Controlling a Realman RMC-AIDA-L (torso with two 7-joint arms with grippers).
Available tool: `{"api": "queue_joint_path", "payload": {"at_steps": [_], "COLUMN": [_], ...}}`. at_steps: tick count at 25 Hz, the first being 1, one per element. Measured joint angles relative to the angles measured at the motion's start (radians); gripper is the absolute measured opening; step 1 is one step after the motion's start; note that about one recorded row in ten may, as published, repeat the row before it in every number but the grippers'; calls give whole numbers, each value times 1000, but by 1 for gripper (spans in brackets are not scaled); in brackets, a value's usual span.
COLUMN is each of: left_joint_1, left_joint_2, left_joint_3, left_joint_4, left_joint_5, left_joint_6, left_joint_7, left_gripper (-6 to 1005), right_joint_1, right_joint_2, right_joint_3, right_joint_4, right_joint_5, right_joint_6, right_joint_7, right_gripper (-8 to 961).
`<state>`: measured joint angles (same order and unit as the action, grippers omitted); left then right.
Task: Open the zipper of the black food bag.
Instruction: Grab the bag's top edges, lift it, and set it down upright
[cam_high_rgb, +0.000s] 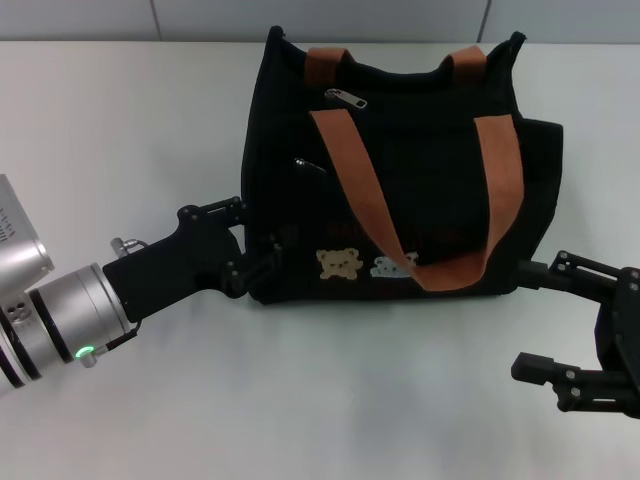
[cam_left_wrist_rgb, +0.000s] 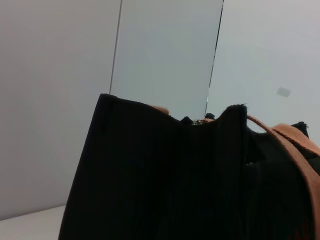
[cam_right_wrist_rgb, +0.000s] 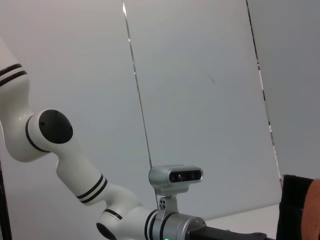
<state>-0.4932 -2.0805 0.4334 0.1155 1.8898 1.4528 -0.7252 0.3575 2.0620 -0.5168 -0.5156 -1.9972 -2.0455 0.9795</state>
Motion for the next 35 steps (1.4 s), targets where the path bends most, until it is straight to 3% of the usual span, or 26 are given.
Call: {"api": "queue_joint_path", "payload": {"at_steps": [15, 24, 29, 32, 33, 35], "left_joint_1": [13, 43, 83, 79, 66, 61], "left_joint_2": [6, 13, 20, 31, 30, 25], "left_joint_3": [-1, -1, -10, -10, -9, -5], "left_joint_4": [2, 64, 290, 469, 589, 651], "left_joint_5": [-2, -1, -1, -1, -9, -17], "left_joint_6": [2, 23, 105, 161, 234, 274], "left_joint_7": [0, -27, -139, -241, -301, -327], "left_gripper": [132, 106, 106, 107, 107, 107], "right_joint_1": [0, 0, 0, 6, 11, 14], "right_joint_2": [0, 0, 0, 0, 0, 0], "right_joint_3": [0, 4, 12, 24, 35, 39], "right_joint_4": [0, 0, 0, 9, 25, 33], "right_joint_5": [3, 5, 9, 11, 15, 17], "right_joint_6": [-1, -1, -1, -1, -1, -1], "right_joint_7": [1, 1, 3, 3, 3, 3], "right_gripper": [836, 836, 835, 835, 835, 836]}}
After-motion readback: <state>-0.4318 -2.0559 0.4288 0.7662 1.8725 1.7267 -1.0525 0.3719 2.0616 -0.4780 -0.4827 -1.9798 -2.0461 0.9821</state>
